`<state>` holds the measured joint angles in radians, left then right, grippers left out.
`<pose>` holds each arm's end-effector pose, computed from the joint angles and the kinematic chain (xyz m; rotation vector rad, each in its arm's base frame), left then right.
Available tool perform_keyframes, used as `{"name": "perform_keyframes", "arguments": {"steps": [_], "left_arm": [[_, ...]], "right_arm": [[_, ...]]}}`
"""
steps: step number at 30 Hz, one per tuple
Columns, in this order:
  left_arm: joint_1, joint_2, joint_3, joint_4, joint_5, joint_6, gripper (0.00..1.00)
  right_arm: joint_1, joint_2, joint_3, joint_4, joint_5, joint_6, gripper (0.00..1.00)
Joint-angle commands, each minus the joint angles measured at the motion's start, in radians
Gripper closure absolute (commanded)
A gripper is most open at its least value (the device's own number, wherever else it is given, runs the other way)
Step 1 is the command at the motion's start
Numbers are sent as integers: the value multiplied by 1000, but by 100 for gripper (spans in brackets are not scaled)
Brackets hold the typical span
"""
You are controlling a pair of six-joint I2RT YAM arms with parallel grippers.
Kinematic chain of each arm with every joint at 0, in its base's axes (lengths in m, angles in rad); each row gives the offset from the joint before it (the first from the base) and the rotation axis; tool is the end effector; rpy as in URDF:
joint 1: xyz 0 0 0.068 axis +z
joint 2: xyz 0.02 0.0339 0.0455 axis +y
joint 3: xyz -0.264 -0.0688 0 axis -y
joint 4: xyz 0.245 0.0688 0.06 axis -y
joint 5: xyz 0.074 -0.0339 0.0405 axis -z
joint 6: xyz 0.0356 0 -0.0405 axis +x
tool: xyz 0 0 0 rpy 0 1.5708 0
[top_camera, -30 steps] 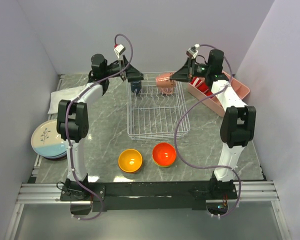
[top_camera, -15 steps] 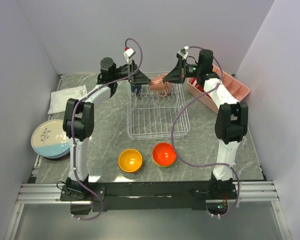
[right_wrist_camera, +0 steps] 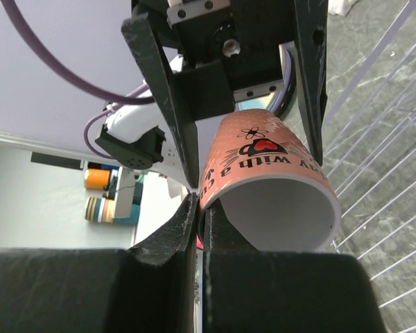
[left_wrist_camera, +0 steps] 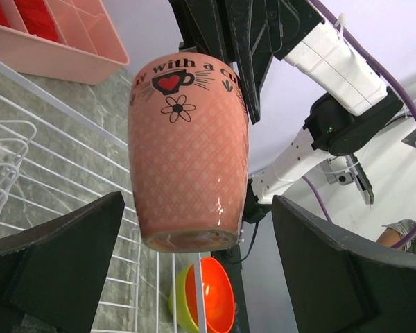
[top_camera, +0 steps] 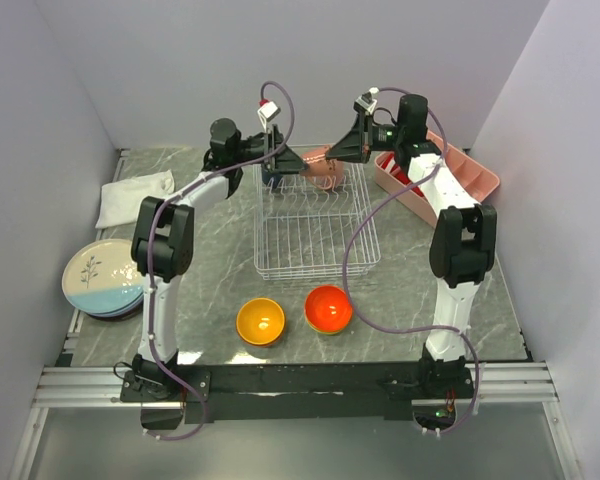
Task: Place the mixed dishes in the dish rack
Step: Turn the cup upside down in the dish rack.
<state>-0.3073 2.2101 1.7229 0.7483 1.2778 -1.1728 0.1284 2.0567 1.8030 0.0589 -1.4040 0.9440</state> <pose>0.4696 -0.1848 0.2854 0.6187 1.7712 -1.9238 0.4655 0.0955 0.3281 -0.4066 2.0095 1.9308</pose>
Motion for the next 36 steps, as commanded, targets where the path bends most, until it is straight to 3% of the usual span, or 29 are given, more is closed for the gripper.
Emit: {"name": "perform_keyframes", "arguments": {"steps": [1,11,21,23,24,26,27,30,31,32,36], "left_arm": [[-12,-6,46,54,12,-8,7],[-12,0,53,36,6,-7,16],[-12,11,70,-21,-3,16,46],[-10,7,73,-62,-6,35,61],[-9,3,75,-78,-6,47,71],[8,-19,72,-154,-12,99,81],[14,-27,70,-183,-21,122,84],[46,-46,98,-341,-44,217,96],[56,-40,121,-410,-55,316,99],[66,-35,177,-567,-73,375,99],[80,-18,299,-804,-191,582,99]], "right_arm": [[10,3,70,15,-16,-7,100],[13,2,48,-14,-7,-25,100],[19,8,47,-73,17,-71,99],[13,8,39,-79,22,-74,78],[10,-1,33,-83,26,-91,61],[-18,-13,21,-106,54,-117,45],[-33,-20,22,-151,63,-154,2],[-91,-30,32,-235,86,-212,0],[-105,-38,32,-251,89,-226,0],[-124,-43,30,-283,95,-258,0],[-190,-64,25,-386,118,-344,0]]}}
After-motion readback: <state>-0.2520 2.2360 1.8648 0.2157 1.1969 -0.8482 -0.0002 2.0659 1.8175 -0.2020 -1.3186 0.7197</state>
